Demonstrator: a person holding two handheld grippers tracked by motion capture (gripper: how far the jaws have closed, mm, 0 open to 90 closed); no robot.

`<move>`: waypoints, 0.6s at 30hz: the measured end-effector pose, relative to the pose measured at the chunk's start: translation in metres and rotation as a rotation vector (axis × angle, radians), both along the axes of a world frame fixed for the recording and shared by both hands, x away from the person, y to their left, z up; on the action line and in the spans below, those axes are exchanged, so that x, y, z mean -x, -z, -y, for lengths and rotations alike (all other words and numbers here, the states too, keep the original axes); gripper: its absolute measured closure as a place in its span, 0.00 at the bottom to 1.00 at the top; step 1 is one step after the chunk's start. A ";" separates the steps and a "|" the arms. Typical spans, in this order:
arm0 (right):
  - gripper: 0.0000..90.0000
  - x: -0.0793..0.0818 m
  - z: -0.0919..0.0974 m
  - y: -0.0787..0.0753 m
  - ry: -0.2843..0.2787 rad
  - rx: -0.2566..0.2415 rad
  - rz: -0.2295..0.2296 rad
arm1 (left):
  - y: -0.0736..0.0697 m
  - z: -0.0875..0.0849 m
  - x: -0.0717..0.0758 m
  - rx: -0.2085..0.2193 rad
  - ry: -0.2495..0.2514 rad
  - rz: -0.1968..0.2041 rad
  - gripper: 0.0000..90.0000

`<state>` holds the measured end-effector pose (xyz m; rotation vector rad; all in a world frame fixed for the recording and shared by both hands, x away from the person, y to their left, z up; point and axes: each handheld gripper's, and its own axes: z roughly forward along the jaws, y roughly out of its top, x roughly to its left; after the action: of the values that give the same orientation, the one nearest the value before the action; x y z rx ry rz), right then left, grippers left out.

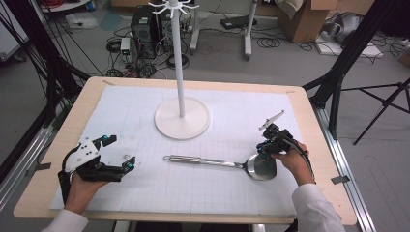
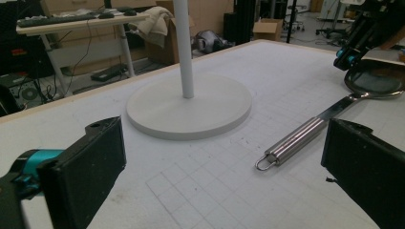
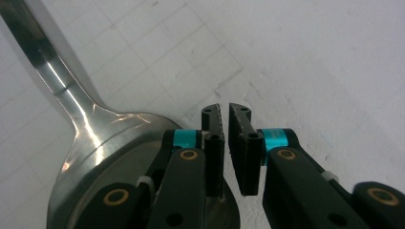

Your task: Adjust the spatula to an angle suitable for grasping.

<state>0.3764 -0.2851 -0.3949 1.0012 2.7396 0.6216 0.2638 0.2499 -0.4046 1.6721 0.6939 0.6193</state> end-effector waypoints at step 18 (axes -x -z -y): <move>0.48 0.007 -0.034 -0.030 -0.180 -0.132 0.049 | 0.000 0.000 -0.001 -0.005 0.002 -0.003 0.02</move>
<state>0.3699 -0.2512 -0.3645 0.7579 2.7965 0.8527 0.2643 0.2498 -0.4050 1.6787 0.6933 0.6182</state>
